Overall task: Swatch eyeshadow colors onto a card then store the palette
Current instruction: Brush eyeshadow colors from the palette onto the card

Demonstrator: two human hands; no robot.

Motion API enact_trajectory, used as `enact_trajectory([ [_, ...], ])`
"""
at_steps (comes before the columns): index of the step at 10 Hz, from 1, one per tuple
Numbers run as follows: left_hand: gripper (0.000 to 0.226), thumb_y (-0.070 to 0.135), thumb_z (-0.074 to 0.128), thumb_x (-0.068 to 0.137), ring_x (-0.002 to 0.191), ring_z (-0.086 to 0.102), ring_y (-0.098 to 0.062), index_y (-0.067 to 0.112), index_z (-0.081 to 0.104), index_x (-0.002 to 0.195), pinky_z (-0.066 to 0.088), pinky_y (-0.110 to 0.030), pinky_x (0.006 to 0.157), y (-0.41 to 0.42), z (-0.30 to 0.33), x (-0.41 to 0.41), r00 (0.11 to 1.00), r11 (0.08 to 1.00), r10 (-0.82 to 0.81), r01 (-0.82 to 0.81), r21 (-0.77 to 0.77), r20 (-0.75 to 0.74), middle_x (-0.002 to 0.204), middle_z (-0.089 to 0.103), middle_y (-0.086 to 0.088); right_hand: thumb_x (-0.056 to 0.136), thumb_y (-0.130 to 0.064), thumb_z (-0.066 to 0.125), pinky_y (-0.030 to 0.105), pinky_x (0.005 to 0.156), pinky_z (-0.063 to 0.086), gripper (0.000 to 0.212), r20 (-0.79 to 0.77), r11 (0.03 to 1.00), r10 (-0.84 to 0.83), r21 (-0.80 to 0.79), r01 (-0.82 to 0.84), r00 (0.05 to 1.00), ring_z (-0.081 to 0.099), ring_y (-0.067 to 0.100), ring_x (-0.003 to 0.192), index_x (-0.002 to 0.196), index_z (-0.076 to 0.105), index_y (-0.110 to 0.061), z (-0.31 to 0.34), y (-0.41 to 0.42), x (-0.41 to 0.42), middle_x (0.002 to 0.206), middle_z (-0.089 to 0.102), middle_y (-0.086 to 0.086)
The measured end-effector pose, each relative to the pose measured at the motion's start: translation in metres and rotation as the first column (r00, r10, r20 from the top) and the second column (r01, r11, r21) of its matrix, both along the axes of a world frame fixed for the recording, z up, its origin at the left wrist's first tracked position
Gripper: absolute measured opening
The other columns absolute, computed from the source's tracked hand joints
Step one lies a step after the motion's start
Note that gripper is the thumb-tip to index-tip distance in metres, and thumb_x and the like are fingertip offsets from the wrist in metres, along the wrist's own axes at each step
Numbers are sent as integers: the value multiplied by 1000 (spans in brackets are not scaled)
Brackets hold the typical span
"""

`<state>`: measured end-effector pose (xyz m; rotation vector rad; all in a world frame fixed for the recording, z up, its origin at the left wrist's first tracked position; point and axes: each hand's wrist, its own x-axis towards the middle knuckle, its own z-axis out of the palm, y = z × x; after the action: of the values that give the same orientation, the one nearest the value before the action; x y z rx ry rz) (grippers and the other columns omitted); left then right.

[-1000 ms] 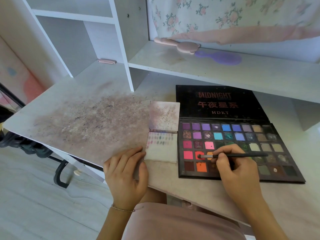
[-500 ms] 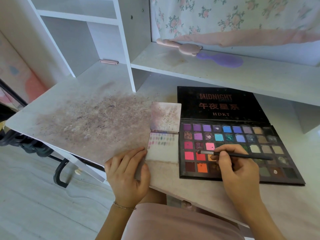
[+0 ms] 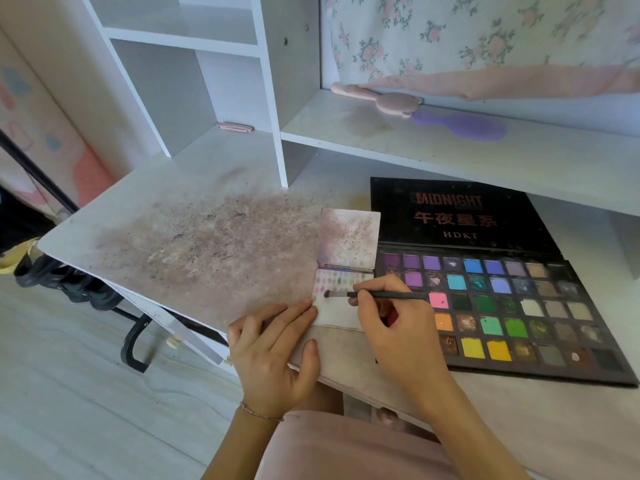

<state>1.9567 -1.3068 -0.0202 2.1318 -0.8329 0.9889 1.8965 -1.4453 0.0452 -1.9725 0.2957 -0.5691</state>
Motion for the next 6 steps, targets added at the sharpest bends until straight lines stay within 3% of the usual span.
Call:
enact_trajectory([
  [6, 33, 29, 45, 79, 88, 54, -12, 15, 75, 86, 32, -29, 77, -1, 1, 0, 1000, 1000, 18, -18, -3, -1, 99, 67, 10, 85, -10, 56, 16, 68, 46, 33, -50, 998, 43, -52, -46, 998, 57, 3, 79, 74, 51, -41, -2, 0, 2, 76, 64, -9],
])
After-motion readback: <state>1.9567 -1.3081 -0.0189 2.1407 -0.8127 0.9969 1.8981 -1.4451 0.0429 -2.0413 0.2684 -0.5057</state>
